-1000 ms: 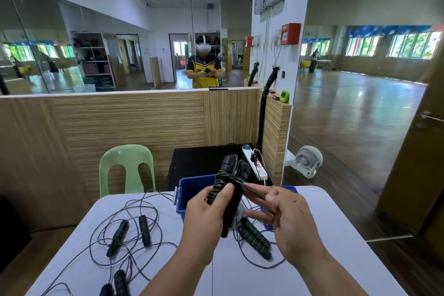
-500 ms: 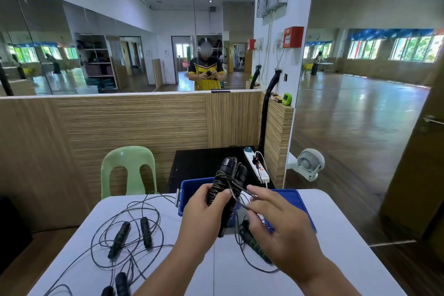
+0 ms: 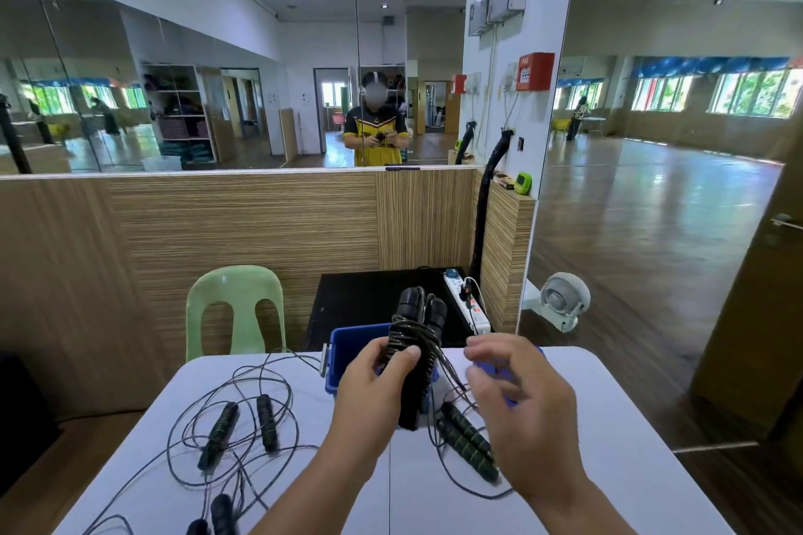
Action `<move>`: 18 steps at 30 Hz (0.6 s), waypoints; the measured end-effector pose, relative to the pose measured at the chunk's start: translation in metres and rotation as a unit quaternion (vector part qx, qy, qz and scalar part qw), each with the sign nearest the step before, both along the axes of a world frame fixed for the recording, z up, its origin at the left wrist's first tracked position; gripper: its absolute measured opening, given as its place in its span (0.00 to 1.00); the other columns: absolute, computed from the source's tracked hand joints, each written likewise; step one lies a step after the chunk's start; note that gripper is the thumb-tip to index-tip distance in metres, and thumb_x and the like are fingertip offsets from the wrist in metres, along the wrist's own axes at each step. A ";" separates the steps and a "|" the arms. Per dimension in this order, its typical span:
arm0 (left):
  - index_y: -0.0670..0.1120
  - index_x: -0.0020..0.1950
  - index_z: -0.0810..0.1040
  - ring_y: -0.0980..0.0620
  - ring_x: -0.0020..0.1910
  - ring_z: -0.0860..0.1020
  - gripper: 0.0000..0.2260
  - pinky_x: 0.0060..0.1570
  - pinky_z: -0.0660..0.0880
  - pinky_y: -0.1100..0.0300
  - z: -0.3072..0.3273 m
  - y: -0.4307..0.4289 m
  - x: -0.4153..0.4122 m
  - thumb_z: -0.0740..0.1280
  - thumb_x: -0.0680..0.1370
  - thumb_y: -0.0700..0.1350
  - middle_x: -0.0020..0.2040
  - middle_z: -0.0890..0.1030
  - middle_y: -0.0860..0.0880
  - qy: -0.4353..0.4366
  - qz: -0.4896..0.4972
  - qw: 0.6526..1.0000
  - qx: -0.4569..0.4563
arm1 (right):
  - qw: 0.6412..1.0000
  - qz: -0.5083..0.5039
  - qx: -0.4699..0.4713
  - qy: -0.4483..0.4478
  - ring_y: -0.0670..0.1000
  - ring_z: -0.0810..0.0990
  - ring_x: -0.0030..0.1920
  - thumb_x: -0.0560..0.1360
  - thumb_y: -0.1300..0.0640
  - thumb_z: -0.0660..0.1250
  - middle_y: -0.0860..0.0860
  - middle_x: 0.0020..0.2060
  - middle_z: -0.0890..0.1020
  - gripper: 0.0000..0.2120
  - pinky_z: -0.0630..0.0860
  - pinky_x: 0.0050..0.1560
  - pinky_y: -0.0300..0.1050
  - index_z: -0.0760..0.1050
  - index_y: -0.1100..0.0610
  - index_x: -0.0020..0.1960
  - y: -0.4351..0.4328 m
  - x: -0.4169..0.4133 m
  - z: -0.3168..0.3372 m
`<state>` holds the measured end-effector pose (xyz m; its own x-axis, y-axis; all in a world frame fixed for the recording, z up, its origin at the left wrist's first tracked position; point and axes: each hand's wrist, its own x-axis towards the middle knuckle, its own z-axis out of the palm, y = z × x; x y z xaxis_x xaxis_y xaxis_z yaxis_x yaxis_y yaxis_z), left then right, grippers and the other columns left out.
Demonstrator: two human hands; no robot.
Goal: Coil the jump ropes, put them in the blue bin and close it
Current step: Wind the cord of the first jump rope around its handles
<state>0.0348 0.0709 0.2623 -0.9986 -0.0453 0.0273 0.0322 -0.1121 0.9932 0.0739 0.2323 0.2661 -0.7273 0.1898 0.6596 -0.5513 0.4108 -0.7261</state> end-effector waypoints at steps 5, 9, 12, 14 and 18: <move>0.50 0.56 0.84 0.46 0.50 0.86 0.06 0.42 0.83 0.54 -0.003 0.001 0.001 0.68 0.82 0.48 0.49 0.88 0.47 -0.021 -0.032 0.999 0.020 | 0.905 0.133 -0.269 -0.302 0.48 0.86 0.54 0.82 0.62 0.64 0.52 0.54 0.87 0.12 0.83 0.58 0.53 0.80 0.52 0.62 -0.008 -0.016 0.002; 0.49 0.58 0.84 0.45 0.51 0.87 0.08 0.47 0.85 0.46 -0.005 0.000 0.002 0.68 0.82 0.47 0.51 0.88 0.45 -0.021 -0.040 0.999 0.027 | 0.874 0.195 -0.279 -0.346 0.54 0.87 0.55 0.83 0.59 0.63 0.55 0.54 0.87 0.14 0.85 0.51 0.57 0.78 0.53 0.66 -0.020 -0.026 0.002; 0.51 0.58 0.84 0.47 0.49 0.87 0.07 0.41 0.85 0.48 -0.007 -0.008 0.000 0.70 0.81 0.46 0.51 0.87 0.47 -0.003 -0.028 0.999 0.015 | 0.906 0.155 -0.229 -0.321 0.51 0.88 0.52 0.81 0.63 0.66 0.51 0.50 0.88 0.14 0.85 0.46 0.48 0.77 0.51 0.65 -0.025 -0.032 -0.001; 0.54 0.60 0.83 0.47 0.49 0.87 0.09 0.37 0.84 0.50 -0.008 -0.017 -0.002 0.71 0.81 0.45 0.51 0.87 0.49 0.006 -0.020 1.000 0.005 | 0.920 0.142 -0.196 -0.309 0.51 0.87 0.53 0.80 0.65 0.67 0.50 0.50 0.88 0.16 0.85 0.53 0.53 0.78 0.52 0.64 -0.031 -0.035 -0.005; 0.57 0.59 0.83 0.48 0.47 0.87 0.11 0.35 0.83 0.50 -0.009 -0.036 -0.007 0.72 0.80 0.44 0.50 0.87 0.50 0.019 -0.012 1.000 -0.016 | 0.939 0.112 -0.161 -0.284 0.51 0.86 0.55 0.79 0.66 0.68 0.49 0.52 0.88 0.19 0.84 0.57 0.56 0.79 0.52 0.66 -0.053 -0.040 -0.012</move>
